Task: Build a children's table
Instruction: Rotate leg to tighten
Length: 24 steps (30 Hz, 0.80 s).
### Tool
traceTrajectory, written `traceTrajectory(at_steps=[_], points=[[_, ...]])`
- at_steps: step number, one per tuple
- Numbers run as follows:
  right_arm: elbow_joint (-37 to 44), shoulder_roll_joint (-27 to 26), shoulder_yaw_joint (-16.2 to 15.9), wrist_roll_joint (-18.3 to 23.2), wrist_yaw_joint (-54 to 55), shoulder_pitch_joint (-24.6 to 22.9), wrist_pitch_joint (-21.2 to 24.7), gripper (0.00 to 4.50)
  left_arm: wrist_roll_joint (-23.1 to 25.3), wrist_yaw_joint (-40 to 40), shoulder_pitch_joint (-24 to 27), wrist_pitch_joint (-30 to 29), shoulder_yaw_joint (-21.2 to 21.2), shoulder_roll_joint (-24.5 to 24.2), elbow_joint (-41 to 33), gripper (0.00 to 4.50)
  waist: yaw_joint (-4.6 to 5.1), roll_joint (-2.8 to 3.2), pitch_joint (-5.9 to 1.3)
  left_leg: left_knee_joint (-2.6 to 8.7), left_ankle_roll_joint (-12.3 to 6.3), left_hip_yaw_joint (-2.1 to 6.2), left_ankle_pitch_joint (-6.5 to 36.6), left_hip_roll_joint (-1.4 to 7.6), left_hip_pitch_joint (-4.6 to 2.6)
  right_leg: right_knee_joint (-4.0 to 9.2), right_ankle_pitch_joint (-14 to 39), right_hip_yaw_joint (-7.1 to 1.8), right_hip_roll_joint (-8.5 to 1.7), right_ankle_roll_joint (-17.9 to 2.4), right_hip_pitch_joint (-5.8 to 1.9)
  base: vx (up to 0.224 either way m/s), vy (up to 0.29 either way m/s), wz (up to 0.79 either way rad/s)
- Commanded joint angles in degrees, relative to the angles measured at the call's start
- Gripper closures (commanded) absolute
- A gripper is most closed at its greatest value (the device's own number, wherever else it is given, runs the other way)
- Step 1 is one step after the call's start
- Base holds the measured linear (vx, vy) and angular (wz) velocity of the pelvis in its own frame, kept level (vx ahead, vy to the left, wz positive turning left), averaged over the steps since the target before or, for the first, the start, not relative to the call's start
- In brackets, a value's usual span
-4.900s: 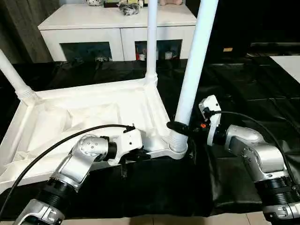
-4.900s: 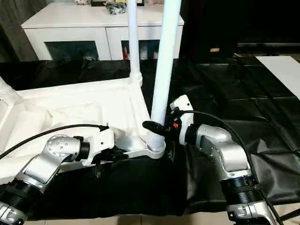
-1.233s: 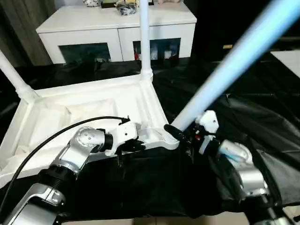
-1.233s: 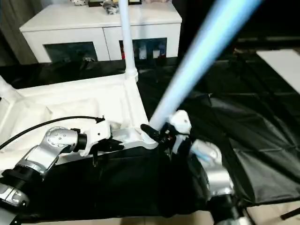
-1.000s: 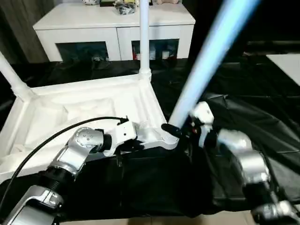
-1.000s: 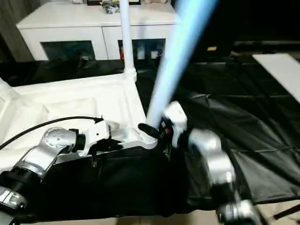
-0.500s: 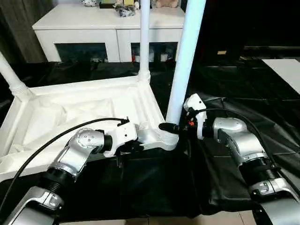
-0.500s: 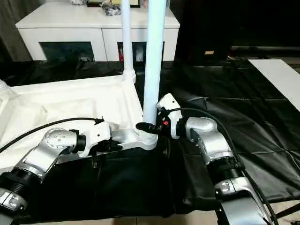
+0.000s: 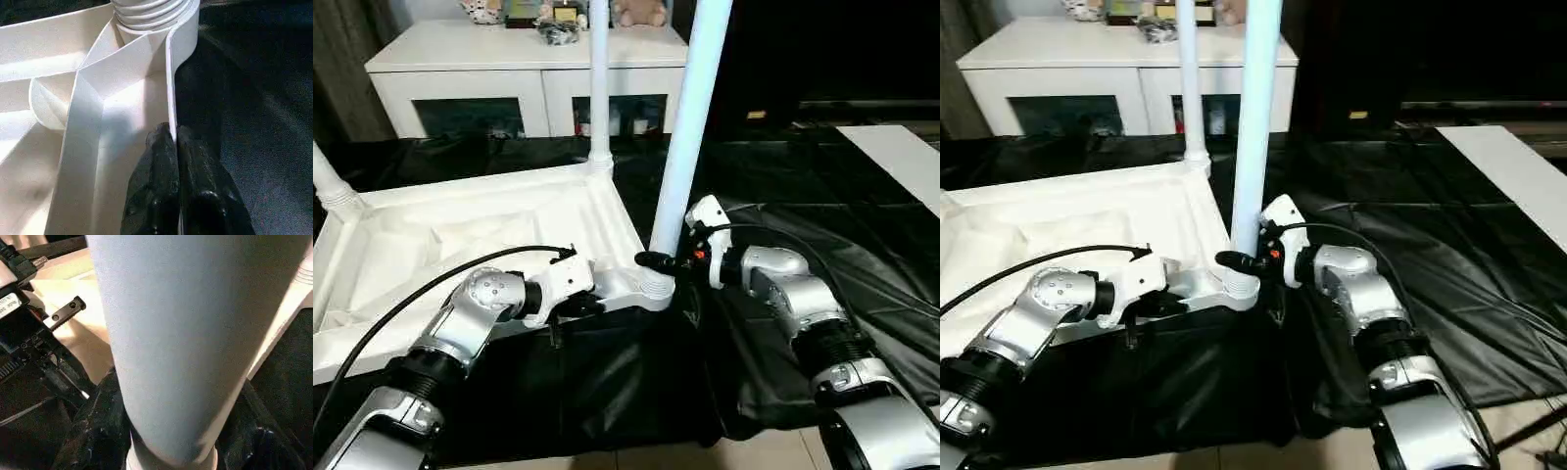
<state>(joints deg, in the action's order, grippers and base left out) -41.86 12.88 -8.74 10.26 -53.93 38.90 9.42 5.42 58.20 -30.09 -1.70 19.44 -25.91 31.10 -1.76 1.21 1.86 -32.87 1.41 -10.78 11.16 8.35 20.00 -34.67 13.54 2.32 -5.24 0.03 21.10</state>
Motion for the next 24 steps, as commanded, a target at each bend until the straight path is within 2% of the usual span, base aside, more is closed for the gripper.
traceTrajectory(at_steps=[1, 4, 5, 6, 8, 9, 10, 13, 15, 16, 18, 20, 21, 22, 23, 24], points=[[-7.7, 0.1, -1.8, -4.3, 3.0, -3.1, 3.4, 2.65, 1.5, 1.3, -0.5, 0.5, 1.7, -0.6, 0.7, 4.50, -0.17, 0.81, -1.20, 5.73, 4.58, 3.31, 32.8, 5.11, -0.92, 5.72, 24.8, -2.86, -4.28, -9.8, 0.71, 0.000, 0.000, 0.00], [-8.3, -0.1, -1.8, -4.6, 3.9, -2.8, 2.7, 2.65, 1.7, 1.3, -0.7, 0.2, 1.8, -0.7, 1.2, 4.50, -0.06, 0.76, -1.29, 5.88, 4.52, 3.37, 32.0, 5.13, -0.57, 5.55, 23.4, -2.83, -4.30, -9.9, 0.44, 0.000, 0.000, 0.00], [-9.3, -1.2, -0.8, -5.1, 9.1, -2.2, 2.0, 2.65, 1.9, -0.6, -1.2, -2.2, 1.0, 0.0, 2.7, 4.50, 0.04, 0.89, -1.27, 5.95, 4.75, 3.27, 31.9, 5.07, -0.55, 5.44, 21.7, -2.74, -4.15, -10.2, 0.48, 0.000, 0.000, 0.00], [-10.1, -1.9, 0.0, -5.3, 12.6, -1.8, 2.0, 2.65, 2.2, -2.2, -1.5, -3.7, 0.6, 0.6, 3.3, 4.50, 0.17, 0.92, -1.11, 5.99, 5.26, 3.31, 32.9, 4.95, -0.77, 5.56, 23.1, -2.72, -4.12, -10.2, 0.74, 0.000, 0.000, 0.00], [-10.6, -2.4, 0.6, -5.3, 14.9, -1.5, 2.0, 2.65, 2.4, -3.3, -1.7, -4.7, 0.3, 1.1, 3.8, 4.50, 0.41, 0.87, -1.15, 6.00, 5.68, 3.43, 33.3, 4.88, -0.71, 5.59, 24.3, -2.71, -4.20, -9.7, 0.70, 0.000, 0.000, 0.00], [-12.3, -4.1, 2.4, -5.2, 22.2, -0.7, 2.2, 2.65, 3.1, -8.0, -2.7, -7.5, -0.3, 3.6, 5.3, 4.50, 0.45, 0.90, -1.11, 6.09, 5.67, 3.61, 33.9, 4.89, -0.59, 5.82, 25.8, -2.67, -4.30, -8.8, 0.65, 0.000, 0.000, 0.00], [-13.0, -4.7, 2.9, -5.2, 24.8, -0.3, 2.2, 2.65, 3.3, -9.9, -3.2, -8.6, -0.5, 4.7, 6.0, 4.50, 0.48, 1.00, -1.07, 6.17, 6.21, 3.72, 35.2, 4.88, -0.97, 5.99, 26.5, -2.53, -4.15, -8.4, 0.96, 0.000, 0.000, 0.00], [-15.9, -7.0, 5.1, -4.7, 33.3, 1.3, 2.2, 2.65, 2.5, -16.3, -4.7, -12.9, -2.0, 10.3, 7.7, 4.50, 0.77, 1.09, -0.97, 6.24, 6.69, 3.66, 37.5, 4.77, -1.39, 6.37, 27.2, -2.32, -3.90, -7.7, 1.22, 0.000, 0.000, 0.00], [-18.3, -8.3, 6.0, -4.8, 38.8, 2.8, 1.8, 2.65, 2.2, -20.9, -6.2, -16.1, -2.7, 14.3, 8.9, 4.50, 0.77, 1.28, -0.99, 6.41, 6.83, 3.68, 39.8, 4.66, -1.85, 6.69, 25.8, -1.89, -3.53, -7.3, 1.46, 0.000, 0.000, 0.00], [-18.8, -8.7, 6.4, -4.6, 40.0, 3.2, 1.7, 2.65, 2.2, -21.8, -6.5, -16.5, -2.8, 15.1, 9.2, 4.50, 0.67, 1.43, -0.90, 6.39, 6.85, 3.83, 40.5, 4.55, -1.86, 6.81, 26.1, -1.70, -3.56, -7.0, 1.51, 0.000, 0.000, 0.00], [-21.9, -10.7, 8.9, -3.5, 48.9, 6.0, 1.3, 2.65, 2.0, -26.7, -8.6, -19.3, -3.4, 20.2, 10.7, 4.50, 0.72, 1.37, -0.84, 6.33, 6.35, 3.82, 42.3, 4.23, -2.31, 7.40, 27.6, -1.49, -3.45, -5.8, 1.79, 0.000, 0.000, 0.00], [-23.5, -11.8, 10.0, -3.0, 53.2, 7.8, 1.1, 2.65, 1.3, -29.2, -10.0, -19.9, -4.3, 23.2, 12.0, 4.50, 0.77, 1.25, -0.90, 6.27, 5.95, 3.66, 42.3, 4.11, -2.58, 7.62, 28.2, -1.47, -3.43, -5.4, 2.05, 0.000, 0.000, 0.00], [-24.3, -12.5, 9.8, -3.5, 55.1, 8.9, 0.9, 2.65, 1.5, -30.6, -10.9, -19.7, -4.6, 24.4, 13.0, 4.50, 0.62, 1.18, -0.91, 6.11, 5.22, 3.55, 42.1, 3.90, -2.95, 8.14, 28.8, -1.29, -3.37, -4.6, 2.24, 0.000, 0.000, 0.00], [-24.4, -12.7, 9.8, -3.7, 55.4, 9.1, 0.8, 2.65, 1.6, -30.9, -11.1, -19.6, -4.5, 24.5, 13.2, 4.50, 0.53, 1.38, -0.97, 6.23, 5.04, 3.69, 41.8, 3.91, -2.77, 8.14, 28.4, -1.23, -3.49, -4.4, 1.97, 0.000, 0.000, 0.00], [-24.9, -13.0, 9.9, -3.8, 55.9, 9.6, 0.7, 2.65, 1.8, -31.2, -11.3, -19.7, -4.8, 24.7, 13.4, 4.50, 0.57, 1.13, -1.04, 6.55, 4.72, 3.82, 41.3, 4.02, -2.20, 8.13, 27.2, -1.13, -3.54, -4.1, 1.40, 0.000, 0.000, 0.00], [-25.4, -13.3, 10.0, -4.0, 56.5, 9.9, 0.6, 2.65, 2.0, -31.4, -11.3, -19.8, -4.9, 24.4, 13.5, 4.50, 0.46, 1.12, -1.10, 6.77, 4.53, 3.77, 40.3, 4.11, -1.90, 8.04, 25.6, -1.25, -3.64, -4.2, 1.22, 0.000, 0.000, 0.00]])
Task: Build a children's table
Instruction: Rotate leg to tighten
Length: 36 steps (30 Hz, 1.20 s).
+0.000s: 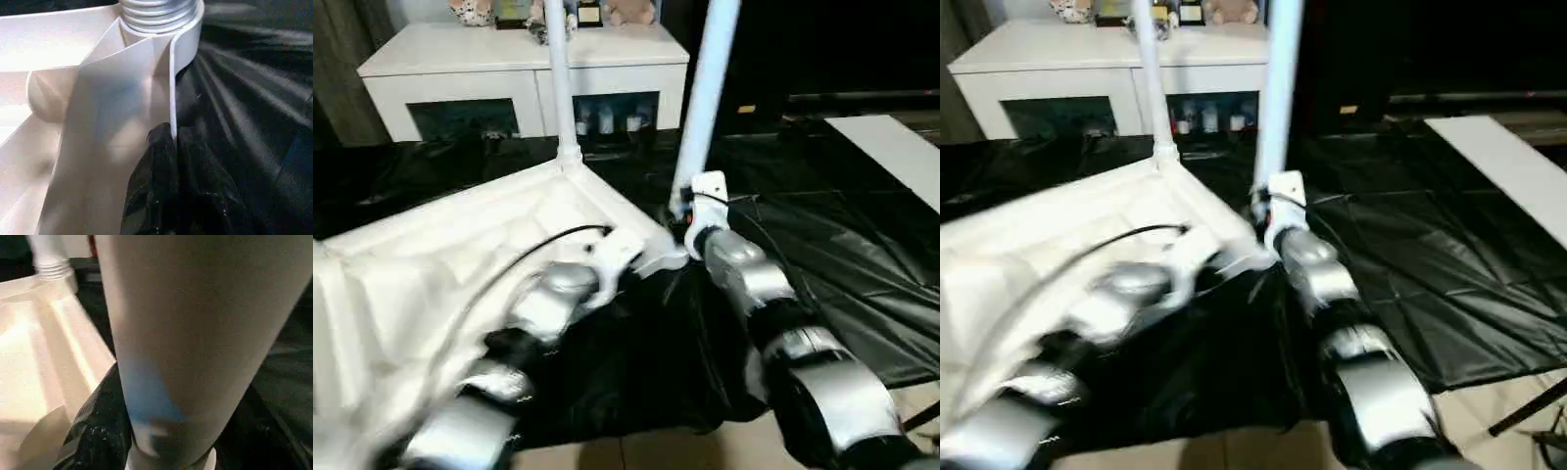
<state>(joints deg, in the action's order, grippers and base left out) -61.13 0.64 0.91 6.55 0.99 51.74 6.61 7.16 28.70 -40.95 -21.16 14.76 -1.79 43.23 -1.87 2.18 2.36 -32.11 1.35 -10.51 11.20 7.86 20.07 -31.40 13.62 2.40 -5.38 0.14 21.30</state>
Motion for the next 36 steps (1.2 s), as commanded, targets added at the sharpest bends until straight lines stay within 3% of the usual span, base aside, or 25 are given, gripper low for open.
traceTrajectory(at_steps=[1, 4, 10, 11, 14, 15, 16, 17, 18, 21, 22, 24, 26, 28, 30, 32, 34, 36], points=[[-6.7, -1.4, 0.4, -0.6, 2.1, -2.5, 3.2, 2.65, 0.5, -2.2, -0.2, -0.7, -0.6, -0.2, 1.2, 4.50, 0.42, -0.03, -1.77, 6.01, 4.24, 3.35, 38.8, 4.60, -1.97, 4.70, 24.4, -1.50, -3.69, -4.7, 0.97, 0.000, 0.000, 0.00], [-7.5, -1.8, 0.7, -0.9, 2.2, -2.1, 2.9, 2.65, 0.9, -2.6, 0.4, -1.3, -0.7, -1.2, 0.6, 4.50, 0.22, -0.43, -1.61, 5.93, 3.73, 3.08, 36.9, 4.63, -1.86, 4.89, 24.4, -1.76, -3.86, -5.2, 1.17, 0.000, 0.000, 0.00], [-8.7, -2.8, 2.1, -0.1, 0.3, -0.9, 0.1, 2.65, 1.3, -2.9, 0.6, -1.4, -0.9, -2.2, 0.9, 4.50, 0.18, -0.27, -1.56, 6.05, 3.85, 3.06, 36.2, 4.79, -1.73, 4.72, 23.2, -1.83, -3.88, -5.9, 1.15, 0.000, 0.000, 0.00], [-8.3, -3.0, 3.1, 1.0, -1.9, 0.0, -1.5, 2.09, 1.3, -2.7, 0.6, -0.9, -0.9, -2.8, 0.9, 4.50, 0.24, -0.20, -1.56, 6.06, 3.94, 3.06, 36.5, 4.78, -1.75, 4.71, 23.0, -1.79, -3.81, -6.0, 1.11, 0.000, 0.000, 0.00], [-7.5, -2.6, 3.2, 0.9, -3.8, 1.0, -2.1, 1.89, 1.3, -1.8, 0.7, 0.3, -0.8, -3.8, 0.3, 4.50, 0.50, -0.12, -1.68, 6.16, 3.72, 3.34, 36.3, 4.76, -1.10, 4.47, 22.1, -1.69, -3.94, -6.2, 0.55, 0.000, 0.000, 0.00], [-6.9, -2.1, 3.4, 1.1, -5.0, 1.5, -2.2, 1.68, 1.4, -0.9, 0.7, 1.6, -0.6, -4.6, -0.1, 4.50, 0.59, -0.23, -1.86, 6.22, 3.69, 3.43, 35.1, 4.84, -0.68, 4.19, 20.8, -1.69, -4.02, -6.4, 0.11, 0.002, 0.009, -0.19], [-6.1, -1.7, 3.7, 1.6, -6.6, 2.0, -2.2, 1.68, 1.6, 0.7, 0.8, 3.8, 0.1, -5.5, -0.4, 4.50, 0.37, -0.33, -2.51, 6.05, 2.76, 3.14, 27.2, 5.03, 0.32, 3.18, 11.8, -1.89, -4.16, -8.2, -0.73, 0.002, 0.009, -0.19], [-5.3, -1.4, 3.8, 1.9, -8.0, 2.1, -2.0, 1.56, 1.6, 1.4, 0.9, 4.2, 0.2, -6.1, -0.8, 4.50, 0.13, -0.41, -2.48, 5.86, 2.03, 2.77, 25.6, 4.92, 0.18, 3.27, 10.4, -1.93, -4.22, -8.7, -0.47, 0.000, 0.000, 0.00], [-4.5, -1.0, 3.8, 2.3, -9.2, 2.2, -1.7, 1.47, 1.5, 2.4, 1.0, 4.8, 0.4, -6.6, -1.1, 4.50, 0.12, -0.40, -2.32, 5.49, 0.99, 2.29, 24.4, 4.94, -0.09, 3.41, 10.6, -2.12, -4.25, -10.0, -0.08, 0.000, 0.000, 0.00], [-2.1, 0.0, 3.5, 2.5, -12.6, 2.0, -0.9, 1.33, 1.1, 5.3, 1.4, 6.6, 0.8, -7.9, -1.8, 4.50, -0.16, -0.63, -2.35, 4.97, -0.55, 1.86, 22.9, 4.94, -0.04, 4.20, 19.7, -2.19, -4.63, -9.5, 0.22, 0.000, 0.000, 0.00], [0.8, 1.3, 2.7, 2.3, -15.9, 1.1, 0.2, 1.22, 0.6, 8.8, 1.9, 9.1, 1.4, -9.2, -2.3, 4.50, -0.32, -0.66, -2.35, 4.91, -0.79, 1.79, 21.9, 4.92, -0.06, 4.35, 20.0, -2.14, -4.60, -9.4, 0.24, 0.000, 0.000, 0.00], [4.6, 3.0, 1.2, 2.3, -20.9, -0.6, 2.4, 1.03, 0.2, 12.1, 2.5, 11.1, 2.1, -10.9, -2.8, 4.50, -0.86, -0.49, -2.57, 4.75, -1.23, 1.29, 17.6, 5.36, -0.15, 3.72, 15.4, -2.08, -4.21, -10.3, 0.32, 0.020, -0.051, 0.01], [7.4, 4.4, -0.2, 1.8, -24.8, -2.2, 3.6, 0.91, -0.4, 15.8, 3.2, 13.4, 3.0, -12.1, -3.5, 4.50, -1.11, -0.60, -2.55, 4.57, -1.56, 0.95, 17.2, 5.38, -0.28, 3.63, 15.3, -2.03, -4.00, -10.9, 0.44, 0.013, -0.026, 0.02], [14.3, 8.2, -4.4, 1.0, -33.3, -6.6, 4.5, 0.68, -0.9, 22.4, 4.7, 16.8, 5.0, -14.9, -5.5, 4.50, -1.83, -0.47, -2.66, 4.32, -1.96, 0.69, 15.4, 5.43, -0.20, 3.48, 14.7, -2.01, -4.00, -10.8, 0.34, 0.057, -0.048, 0.06], [21.5, 12.6, -8.0, 1.3, -42.4, -11.4, 3.9, 0.57, -1.9, 28.4, 6.3, 18.5, 6.1, -17.4, -7.7, 4.50, -2.76, -0.36, -2.89, 3.78, -2.79, 0.21, 12.3, 5.68, -0.25, 2.60, 9.0, -1.89, -3.65, -11.8, 0.36, 0.095, -0.048, 0.08], [27.0, 16.5, -10.3, 2.4, -50.1, -15.3, 3.5, 0.34, -3.9, 32.5, 7.6, 17.7, 5.6, -18.9, -9.8, 4.50, -3.76, 0.02, -3.69, 2.72, -5.02, -0.29, 4.9, 5.69, -0.03, 0.34, -5.2, -1.48, -3.17, -14.9, -0.23, 0.109, -0.041, 0.06], [29.3, 20.0, -12.2, 1.5, -54.9, -17.7, 2.2, 0.12, -5.7, 35.4, 8.6, 17.2, 4.9, -20.2, -12.3, 4.50, -4.18, -0.38, -4.16, 1.37, -7.36, -0.52, -1.5, 5.21, 0.49, -1.44, -18.0, -1.34, -3.06, -17.8, -0.52, 0.101, -0.025, 0.03], [31.5, 21.5, -12.9, 1.3, -57.1, -19.2, 2.3, 0.05, -6.1, 36.6, 8.9, 17.8, 4.9, -21.0, -13.0, 4.50, -4.37, -0.57, -4.55, 0.77, -8.82, -0.45, -4.7, 4.93, 0.89, -2.22, -23.7, -1.34, -3.02, -18.4, -0.80, 0.038, -0.008, 0.01]])
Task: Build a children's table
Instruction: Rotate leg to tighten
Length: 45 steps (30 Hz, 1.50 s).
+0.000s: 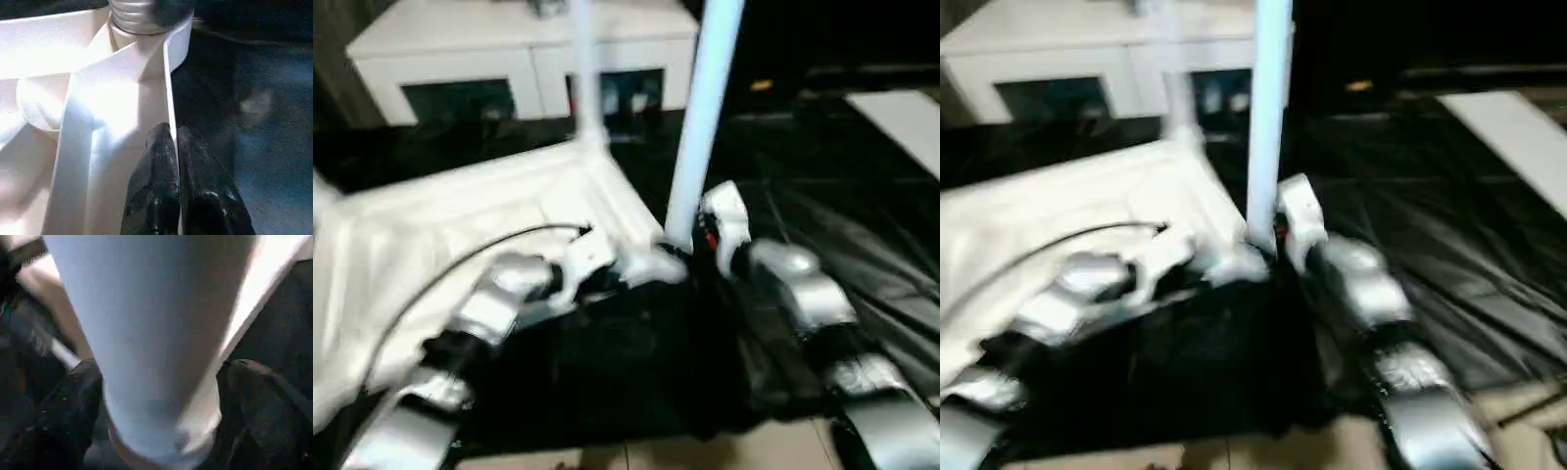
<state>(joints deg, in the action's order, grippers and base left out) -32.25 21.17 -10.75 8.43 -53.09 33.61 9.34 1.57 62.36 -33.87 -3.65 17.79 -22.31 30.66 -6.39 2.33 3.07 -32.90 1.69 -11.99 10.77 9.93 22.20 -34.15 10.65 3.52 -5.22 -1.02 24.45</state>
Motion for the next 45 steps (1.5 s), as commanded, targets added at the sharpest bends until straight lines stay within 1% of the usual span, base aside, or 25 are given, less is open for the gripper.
traceTrajectory(at_steps=[1, 2, 4, 5, 7, 9, 10, 11, 13, 14, 15, 18, 22, 24, 26, 29, 31, 34, 35, 37, 40, 42, 43, 44, 45], points=[[3.5, 1.5, -1.5, -0.5, -3.9, -1.6, -0.4, 0.05, -0.5, 3.2, 1.9, 0.7, 1.8, -0.8, -0.6, 4.50, -0.11, -0.60, -5.22, 1.16, -10.40, 1.12, -5.7, 2.87, -0.96, 0.21, -23.3, -2.36, -3.07, -17.2, -3.70, 0.000, 0.000, 0.00], [4.7, 1.9, -1.7, -0.4, -4.9, -2.3, -0.6, 0.05, -1.0, 4.1, 2.3, 0.6, 1.8, -1.3, -1.3, 4.50, -0.05, -0.67, -5.19, 0.97, -10.87, 1.18, -4.9, 2.81, -0.65, 0.21, -22.0, -2.25, -3.09, -17.0, -3.71, 0.000, 0.000, 0.00], [5.4, 2.1, -2.1, -0.6, -5.6, -2.9, -1.3, 0.05, -1.5, 4.9, 2.6, 0.4, 1.7, -1.6, -1.9, 4.50, -0.08, -0.44, -4.96, 1.02, -10.38, 1.29, -1.6, 3.21, -0.69, 0.56, -15.9, -2.18, -3.24, -16.7, -3.27, 0.000, 0.000, 0.00], [6.2, 2.4, -2.6, -0.7, -5.8, -3.3, -1.4, 0.05, -1.6, 5.3, 2.7, 0.5, 1.7, -1.9, -2.3, 4.50, 0.18, -0.38, -4.58, 1.38, -9.32, 1.37, 1.7, 3.39, -0.61, 1.11, -9.6, -2.12, -3.30, -16.5, -3.30, 0.000, 0.000, 0.00], [6.6, 2.6, -3.4, -1.3, -6.1, -3.6, -1.5, 0.05, -1.7, 5.6, 2.9, 0.7, 1.6, -2.0, -2.6, 4.50, 0.43, -0.34, -3.89, 2.28, -5.92, 1.40, 8.1, 3.75, -1.17, 2.37, 2.5, -2.25, -3.27, -15.2, -3.05, 0.000, 0.000, 0.00], [5.8, 2.2, -3.8, -2.0, -5.7, -3.3, -1.7, 0.05, -1.8, 5.9, 3.1, 0.7, 1.3, -2.0, -2.9, 4.50, 0.73, -0.31, -3.55, 2.77, -3.05, 1.57, 12.4, 3.75, -1.37, 3.04, 9.6, -2.43, -3.48, -13.8, -3.04, -0.055, 0.003, 0.03], [5.8, 2.2, -3.7, -2.0, -5.6, -3.3, -1.7, 0.05, -1.8, 5.9, 3.1, 0.7, 1.3, -2.0, -3.0, 4.50, 0.83, -0.25, -3.51, 3.00, -2.31, 1.64, 13.5, 3.80, -1.45, 3.20, 11.2, -2.48, -3.52, -13.3, -3.08, -0.057, 0.007, 0.03], [5.1, 1.5, -3.2, -1.5, -5.3, -3.0, -1.7, 0.05, -1.8, 6.0, 3.2, 0.4, 1.3, -2.0, -3.3, 4.50, 1.00, -0.60, -3.44, 3.17, -1.24, 1.62, 14.9, 3.78, -1.68, 3.47, 13.1, -2.56, -3.48, -12.6, -2.95, -0.052, 0.010, 0.03], [4.8, 0.9, -2.5, -1.0, -5.1, -2.8, -2.0, 0.05, -1.9, 5.9, 3.4, 0.1, 1.3, -2.1, -3.8, 4.50, 1.38, -0.43, -2.98, 3.60, 0.04, 1.81, 17.8, 3.75, -1.72, 3.94, 17.5, -2.65, -3.66, -11.5, -2.88, 0.000, 0.000, 0.00], [4.7, 0.8, -2.4, -1.1, -5.1, -2.7, -2.1, 0.05, -2.0, 5.9, 3.4, 0.0, 1.4, -2.2, -3.9, 4.50, 1.53, -0.46, -3.09, 3.65, 0.67, 1.97, 18.6, 3.70, -1.86, 4.10, 19.2, -2.72, -3.81, -10.7, -3.00, 0.000, 0.000, 0.00], [4.4, 0.9, -2.6, -1.7, -4.9, -2.7, -2.7, 0.05, -2.0, 5.8, 3.5, 0.0, 1.5, -2.2, -4.0, 4.50, 1.56, -0.69, -3.40, 3.52, 0.60, 1.93, 17.0, 3.68, -1.89, 3.91, 17.3, -2.81, -3.78, -10.7, -3.06, 0.000, 0.000, 0.00], [4.2, 1.3, -3.1, -2.2, -4.9, -2.8, -3.3, 0.05, -1.9, 5.9, 3.7, -0.2, 1.4, -2.3, -4.1, 4.50, 1.51, -0.67, -3.67, 3.15, -0.69, 1.80, 12.7, 3.50, -1.48, 3.21, 11.1, -2.76, -3.62, -11.8, -3.37, 0.000, 0.000, 0.00], [3.7, 1.3, -2.8, -2.0, -5.5, -2.7, -3.1, 0.44, -1.7, 6.1, 3.8, -0.2, 1.2, -2.5, -4.1, 4.50, 1.32, -0.57, -3.96, 2.59, -3.00, 1.63, 9.0, 3.40, -1.27, 2.61, 5.8, -2.56, -3.50, -13.5, -3.56, 0.000, 0.000, 0.00], [3.5, 1.1, -2.6, -1.7, -5.8, -2.7, -3.0, 0.52, -1.6, 6.1, 3.8, -0.3, 1.2, -2.5, -4.1, 4.50, 1.34, -0.52, -3.94, 2.60, -3.22, 1.62, 9.3, 3.46, -1.31, 2.63, 6.1, -2.50, -3.49, -13.8, -3.53, 0.000, 0.000, 0.00], [3.3, 0.9, -2.5, -1.4, -6.1, -2.7, -2.8, 0.82, -1.7, 6.1, 3.7, -0.3, 1.2, -2.5, -4.0, 4.50, 1.35, -0.53, -3.93, 2.61, -3.07, 1.67, 9.7, 3.46, -1.30, 2.68, 6.8, -2.50, -3.53, -13.9, -3.59, 0.000, 0.000, 0.00], [2.6, 0.5, -2.4, -1.2, -6.5, -2.9, -3.0, 0.90, -1.6, 6.2, 3.8, -0.2, 1.2, -2.6, -3.9, 4.50, 1.35, -0.52, -4.04, 2.52, -3.06, 1.67, 9.5, 3.45, -1.33, 2.56, 6.3, -2.48, -3.51, -14.1, -3.63, 0.000, 0.000, 0.00], [2.4, 0.3, -2.5, -1.1, -6.7, -3.2, -3.0, 1.26, -1.5, 6.4, 3.9, -0.3, 1.3, -2.8, -4.0, 4.50, 1.34, -0.53, -4.03, 2.48, -3.17, 1.66, 9.2, 3.43, -1.24, 2.51, 5.8, -2.46, -3.50, -14.3, -3.66, 0.000, 0.000, 0.00], [2.3, -0.2, -2.5, -0.7, -7.0, -3.6, -2.3, 1.29, -1.5, 6.6, 4.1, -0.6, 1.4, -3.0, -4.2, 4.50, 1.27, -0.46, -4.10, 2.38, -3.55, 1.66, 8.5, 3.45, -1.29, 2.35, 5.0, -2.42, -3.50, -14.4, -3.68, 0.000, 0.000, 0.00], [2.3, -0.2, -2.5, -0.7, -7.0, -3.6, -2.3, 1.53, -1.5, 6.6, 4.1, -0.6, 1.4, -3.0, -4.2, 4.50, 1.28, -0.49, -4.09, 2.37, -3.56, 1.65, 8.5, 3.41, -1.26, 2.35, 5.1, -2.39, -3.46, -14.4, -3.68, 0.000, 0.000, 0.00], [1.6, -0.9, -2.0, -0.5, -6.1, -3.8, -1.9, 1.67, -1.5, 6.7, 4.2, -0.7, 1.4, -3.0, -4.2, 4.50, 1.31, -0.54, -4.08, 2.35, -3.47, 1.65, 8.7, 3.40, -1.26, 2.39, 5.5, -2.43, -3.53, -14.4, -3.70, 0.000, 0.000, 0.00], [-0.5, -3.4, -0.2, -0.4, -0.8, -3.8, -0.6, 1.72, -1.8, 5.7, 4.5, -1.7, 1.0, -2.4, -4.1, 4.50, 1.46, -0.54, -3.96, 2.50, -2.96, 1.70, 9.4, 3.41, -1.17, 2.52, 7.1, -2.45, -3.58, -14.2, -3.68, 0.000, 0.000, 0.00], [-1.8, -5.7, 1.5, 0.2, 3.4, -3.8, 1.2, 1.74, -1.6, 3.2, 4.3, -2.6, 0.3, -1.2, -3.2, 4.50, 1.93, -0.57, -3.83, 2.75, -1.54, 1.83, 11.4, 3.33, -1.36, 2.92, 10.1, -2.49, -3.62, -13.7, -3.57, 0.000, 0.000, 0.00], [-2.7, -8.0, 3.2, 0.6, 8.6, -3.7, 2.5, 1.74, -0.4, -0.9, 3.7, -3.3, -0.1, 0.3, -1.5, 4.50, 2.19, -0.55, -3.77, 2.90, -0.95, 1.88, 12.4, 3.32, -1.42, 3.11, 11.9, -2.52, -3.60, -13.1, -3.53, 0.000, 0.000, 0.00], [-2.8, -8.3, 3.4, 0.6, 9.3, -3.7, 2.8, 1.75, -0.2, -1.4, 3.6, -3.4, -0.1, 0.4, -1.3, 4.50, 2.38, -0.43, -3.68, 3.00, -0.66, 1.87, 13.2, 3.36, -1.55, 3.22, 12.7, -2.59, -3.55, -12.9, -3.31, 0.000, 0.000, 0.00], [-3.4, -9.7, 4.4, 0.8, 12.5, -3.5, 3.8, 1.75, 0.4, -4.1, 3.0, -4.1, -0.5, 1.5, -0.1, 4.50, 2.59, -0.43, -3.46, 3.19, 0.25, 1.91, 14.9, 3.29, -1.89, 3.65, 15.1, -2.59, -3.48, -12.3, -3.10, 0.000, 0.000, 0.00]])
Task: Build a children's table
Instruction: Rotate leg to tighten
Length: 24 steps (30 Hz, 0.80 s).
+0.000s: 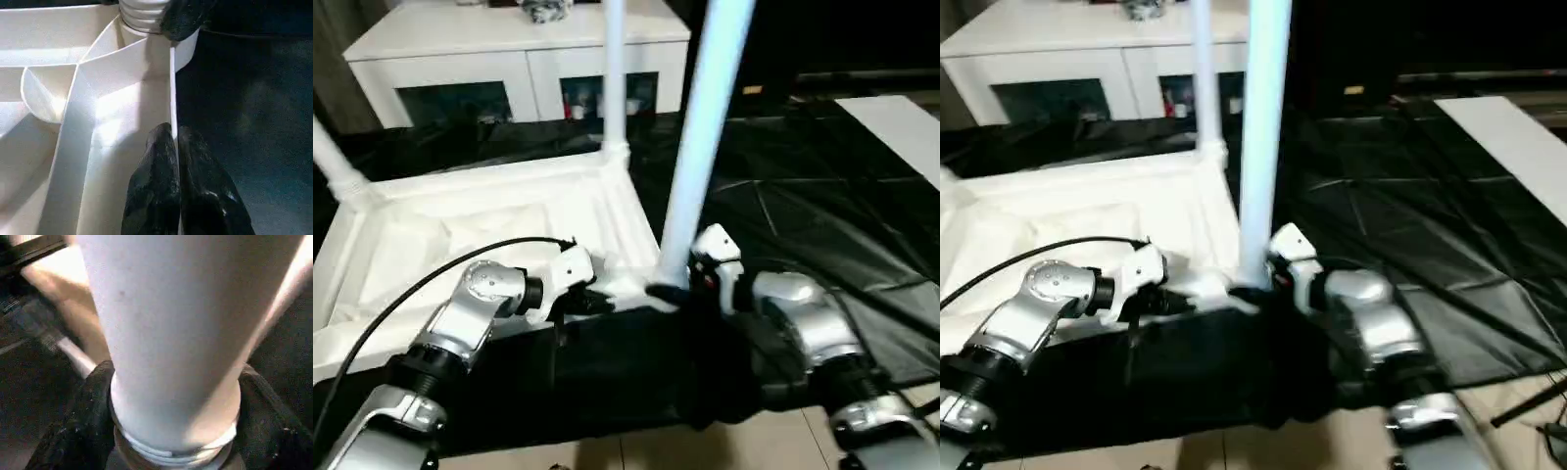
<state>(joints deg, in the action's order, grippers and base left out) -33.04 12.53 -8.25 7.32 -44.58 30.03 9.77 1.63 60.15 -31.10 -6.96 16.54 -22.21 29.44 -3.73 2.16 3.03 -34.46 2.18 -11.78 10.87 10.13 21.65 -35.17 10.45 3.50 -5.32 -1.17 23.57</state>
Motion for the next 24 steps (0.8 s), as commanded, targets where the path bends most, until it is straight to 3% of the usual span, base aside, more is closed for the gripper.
traceTrajectory(at_steps=[1, 3, 4, 5, 7, 8, 10, 15, 16, 18, 22, 24], points=[[-3.5, -2.6, 2.8, 1.5, 8.2, 0.5, 3.8, 1.75, 0.5, -4.3, -0.3, -1.7, 0.3, 2.6, 2.1, 4.50, 0.01, -0.19, -3.37, 4.82, 0.20, 1.79, 15.7, 3.03, -1.38, 4.81, 16.8, -2.52, -3.45, -11.8, -2.34, 0.000, 0.000, 0.00], [-6.0, -5.2, 3.8, -0.3, 16.9, 1.4, 4.1, 1.75, 1.3, -10.0, -1.4, -3.6, -0.5, 5.3, 3.9, 4.50, 0.76, -0.17, -2.79, 5.28, 2.35, 2.18, 20.9, 2.94, -1.73, 5.51, 24.6, -2.34, -3.52, -9.7, -2.10, 0.000, 0.000, 0.00], [-8.4, -7.3, 3.9, -3.5, 25.7, 2.1, 3.5, 1.75, 2.7, -17.1, -2.7, -5.6, -1.3, 8.1, 5.8, 4.50, 0.89, -0.14, -2.86, 5.32, 2.88, 2.27, 21.8, 2.96, -1.95, 5.70, 26.0, -2.37, -3.63, -9.1, -1.99, 0.000, 0.000, 0.00], [-8.4, -7.3, 3.9, -3.5, 25.7, 2.1, 3.5, 1.75, 2.7, -17.1, -2.7, -5.6, -1.3, 8.1, 5.8, 4.50, 1.13, -0.19, -2.80, 5.32, 3.59, 2.38, 23.1, 2.79, -2.31, 6.12, 28.2, -2.35, -3.58, -8.0, -1.70, 0.000, 0.000, 0.00], [-11.0, -10.5, 4.5, -5.6, 34.3, 2.8, 2.1, 1.75, 4.0, -25.9, -4.1, -7.4, -2.7, 11.8, 8.1, 4.50, 1.24, -0.21, -2.99, 5.42, 2.92, 2.52, 22.4, 2.75, -2.09, 6.38, 27.7, -2.38, -3.70, -7.0, -1.85, 0.000, 0.000, 0.00], [-12.5, -12.5, 4.8, -5.8, 37.6, 3.4, 1.3, 1.75, 4.4, -30.0, -4.9, -7.6, -3.3, 13.9, 9.3, 4.50, 1.33, -0.33, -3.03, 5.39, 2.71, 2.32, 22.3, 2.81, -2.32, 6.54, 27.2, -2.48, -3.66, -7.2, -1.65, 0.000, 0.000, 0.00], [-13.8, -14.3, 5.0, -5.6, 39.2, 4.0, 0.5, 1.75, 4.8, -32.1, -5.4, -7.6, -3.4, 15.4, 10.2, 4.50, 1.21, -0.34, -3.11, 5.37, 1.93, 2.35, 22.0, 2.59, -2.44, 6.72, 27.3, -2.37, -3.63, -7.0, -1.64, 0.000, 0.000, 0.00], [-12.8, -16.1, 5.5, -3.1, 33.5, 5.0, -4.0, 1.75, 5.8, -29.0, -5.7, -5.1, -1.6, 15.2, 10.2, 4.50, 0.99, -0.19, -3.42, 5.62, -0.15, 2.42, 20.3, 2.65, -1.60, 6.55, 24.4, -2.47, -3.73, -6.3, -2.16, 0.000, 0.000, 0.00], [-11.7, -15.6, 5.8, -3.0, 32.5, 5.0, -5.1, 1.19, 5.9, -26.5, -5.3, -4.6, -0.9, 14.3, 9.6, 4.50, 0.99, -0.19, -3.38, 5.62, -0.21, 2.34, 20.1, 2.67, -1.63, 6.54, 23.9, -2.48, -3.67, -6.5, -2.07, 0.000, 0.000, 0.00], [-11.6, -15.4, 5.9, -3.0, 32.4, 5.1, -5.5, 1.05, 5.9, -25.8, -5.1, -4.7, -0.8, 14.0, 9.4, 4.50, 0.89, -0.20, -3.53, 5.54, -0.71, 2.26, 18.8, 2.65, -1.38, 6.26, 21.9, -2.52, -3.73, -7.1, -2.28, 0.000, 0.000, 0.00], [-7.4, -11.5, 6.4, -0.8, 24.6, 4.9, -4.3, 0.70, 5.7, -17.1, -3.1, -4.8, 0.7, 9.8, 7.0, 4.50, 1.08, -0.05, -3.66, 5.60, -1.19, 2.42, 17.9, 2.81, -0.84, 5.89, 20.5, -2.42, -3.68, -7.8, -2.74, 0.000, 0.000, 0.00], [-3.3, -6.6, 3.0, -1.0, 14.9, 3.0, -2.6, 0.54, 5.0, -11.5, -1.8, -5.7, 1.6, 6.9, 4.7, 4.50, 0.94, -0.20, -3.65, 5.37, -1.72, 2.21, 16.9, 2.81, -0.96, 5.76, 18.0, -2.36, -3.54, -8.9, -2.85, 0.000, 0.000, 0.00]])
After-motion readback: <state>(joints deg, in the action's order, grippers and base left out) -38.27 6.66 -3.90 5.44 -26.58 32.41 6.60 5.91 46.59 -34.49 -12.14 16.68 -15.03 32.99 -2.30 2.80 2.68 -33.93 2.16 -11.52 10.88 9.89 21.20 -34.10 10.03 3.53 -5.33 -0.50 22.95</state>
